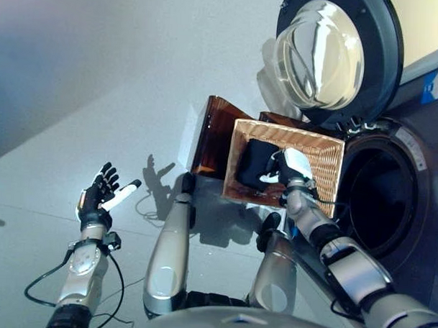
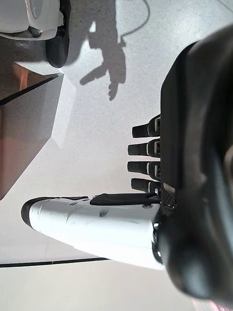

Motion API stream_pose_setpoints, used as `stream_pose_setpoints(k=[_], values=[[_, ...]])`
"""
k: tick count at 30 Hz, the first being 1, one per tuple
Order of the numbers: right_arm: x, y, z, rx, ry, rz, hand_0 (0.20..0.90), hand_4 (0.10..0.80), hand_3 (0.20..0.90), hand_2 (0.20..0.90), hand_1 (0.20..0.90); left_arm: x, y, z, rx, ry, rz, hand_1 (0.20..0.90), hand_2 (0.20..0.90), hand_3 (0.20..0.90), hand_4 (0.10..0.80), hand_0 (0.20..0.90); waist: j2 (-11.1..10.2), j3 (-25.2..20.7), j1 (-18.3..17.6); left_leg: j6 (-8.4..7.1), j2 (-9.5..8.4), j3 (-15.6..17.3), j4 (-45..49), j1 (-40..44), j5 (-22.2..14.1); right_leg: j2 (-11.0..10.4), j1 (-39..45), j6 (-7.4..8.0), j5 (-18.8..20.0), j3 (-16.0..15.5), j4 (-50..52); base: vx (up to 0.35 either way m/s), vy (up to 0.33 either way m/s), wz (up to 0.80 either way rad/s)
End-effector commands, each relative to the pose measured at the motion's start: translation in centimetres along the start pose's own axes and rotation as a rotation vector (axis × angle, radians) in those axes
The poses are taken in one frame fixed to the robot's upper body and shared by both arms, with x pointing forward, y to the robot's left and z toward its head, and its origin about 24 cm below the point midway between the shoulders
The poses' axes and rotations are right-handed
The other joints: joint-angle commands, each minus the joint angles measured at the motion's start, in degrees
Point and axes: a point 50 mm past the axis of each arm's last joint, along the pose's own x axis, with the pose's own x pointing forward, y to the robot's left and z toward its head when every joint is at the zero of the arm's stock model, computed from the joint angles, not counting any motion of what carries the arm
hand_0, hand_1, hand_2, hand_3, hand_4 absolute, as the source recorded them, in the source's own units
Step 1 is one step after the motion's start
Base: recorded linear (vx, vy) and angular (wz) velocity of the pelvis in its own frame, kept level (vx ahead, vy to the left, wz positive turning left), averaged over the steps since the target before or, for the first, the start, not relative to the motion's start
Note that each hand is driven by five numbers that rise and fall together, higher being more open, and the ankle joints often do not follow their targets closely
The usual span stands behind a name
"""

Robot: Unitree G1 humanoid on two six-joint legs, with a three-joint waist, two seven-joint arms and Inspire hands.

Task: Pick up the clothes and place them into the washing machine

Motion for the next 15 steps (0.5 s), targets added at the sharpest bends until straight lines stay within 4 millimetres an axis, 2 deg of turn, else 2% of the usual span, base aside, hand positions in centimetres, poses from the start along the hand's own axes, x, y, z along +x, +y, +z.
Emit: stream_pose_setpoints(k=[1,10,15], values=[[1.1,-3.6,1.0,-0.088,-0.096,-0.220,0.900,0.800,0.900,0.900,0.900,-0.4,2.8,2.6,0.040,-0.152,0.080,0.900,0.900,0.900,0.800,0.900,-0.78,-2.43,0.88,-3.67,2.21,-0.78,2.23,1.13,-4.21,-1.84,-0.87,-0.50,12.34,1.40,-5.63,0.000,0.000,0.00],[1.9,-3.4,3.8,-0.067,-0.150,-0.186,0.900,0.800,0.900,0.900,0.900,-0.1,2.2,2.6,0.035,-0.145,0.066,0.900,0.900,0.900,0.800,0.900,-0.90,-1.97,1.27,-3.67,2.24,-0.66,3.24,0.73,-4.62,-1.72,-0.99,-0.63,12.12,1.62,-5.26,0.000,0.000,0.00],[2.4,-3.4,4.4,-0.078,-0.143,-0.169,0.900,0.800,0.900,0.900,0.900,-0.1,2.3,2.6,0.041,-0.143,0.067,0.900,0.900,0.900,0.800,0.900,-0.72,-1.35,1.58,-3.67,2.12,-0.59,3.81,0.28,-4.73,-1.82,-1.37,-0.74,12.04,1.61,-4.89,0.000,0.000,0.00]])
